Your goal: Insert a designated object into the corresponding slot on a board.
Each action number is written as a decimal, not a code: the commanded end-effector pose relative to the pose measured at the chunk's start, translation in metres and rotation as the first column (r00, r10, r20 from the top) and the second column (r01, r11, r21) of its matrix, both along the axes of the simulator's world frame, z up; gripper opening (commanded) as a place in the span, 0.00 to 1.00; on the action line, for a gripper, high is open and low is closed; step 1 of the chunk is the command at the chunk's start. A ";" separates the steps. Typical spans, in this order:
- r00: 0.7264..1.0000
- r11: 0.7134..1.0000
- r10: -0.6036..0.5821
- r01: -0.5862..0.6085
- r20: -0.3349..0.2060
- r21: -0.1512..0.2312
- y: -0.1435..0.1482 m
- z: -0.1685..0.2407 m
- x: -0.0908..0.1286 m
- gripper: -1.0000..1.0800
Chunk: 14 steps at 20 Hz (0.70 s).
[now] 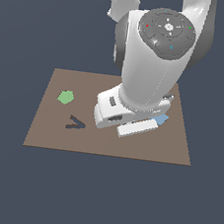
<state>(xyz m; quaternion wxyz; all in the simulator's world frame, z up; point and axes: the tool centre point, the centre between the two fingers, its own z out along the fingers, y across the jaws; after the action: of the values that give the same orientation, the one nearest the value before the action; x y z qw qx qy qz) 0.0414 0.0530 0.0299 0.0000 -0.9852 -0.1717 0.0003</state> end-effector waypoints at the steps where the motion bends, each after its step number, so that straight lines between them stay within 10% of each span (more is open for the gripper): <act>1: 1.000 1.000 0.000 0.000 0.001 0.000 0.000 0.000 0.000 0.00; 14: 1.000 1.000 0.022 -0.022 0.000 0.000 -0.002 0.001 -0.007 0.00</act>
<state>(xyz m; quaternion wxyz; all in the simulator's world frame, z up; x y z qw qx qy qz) 0.0368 0.0517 0.0301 0.0000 -0.9838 -0.1790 0.0004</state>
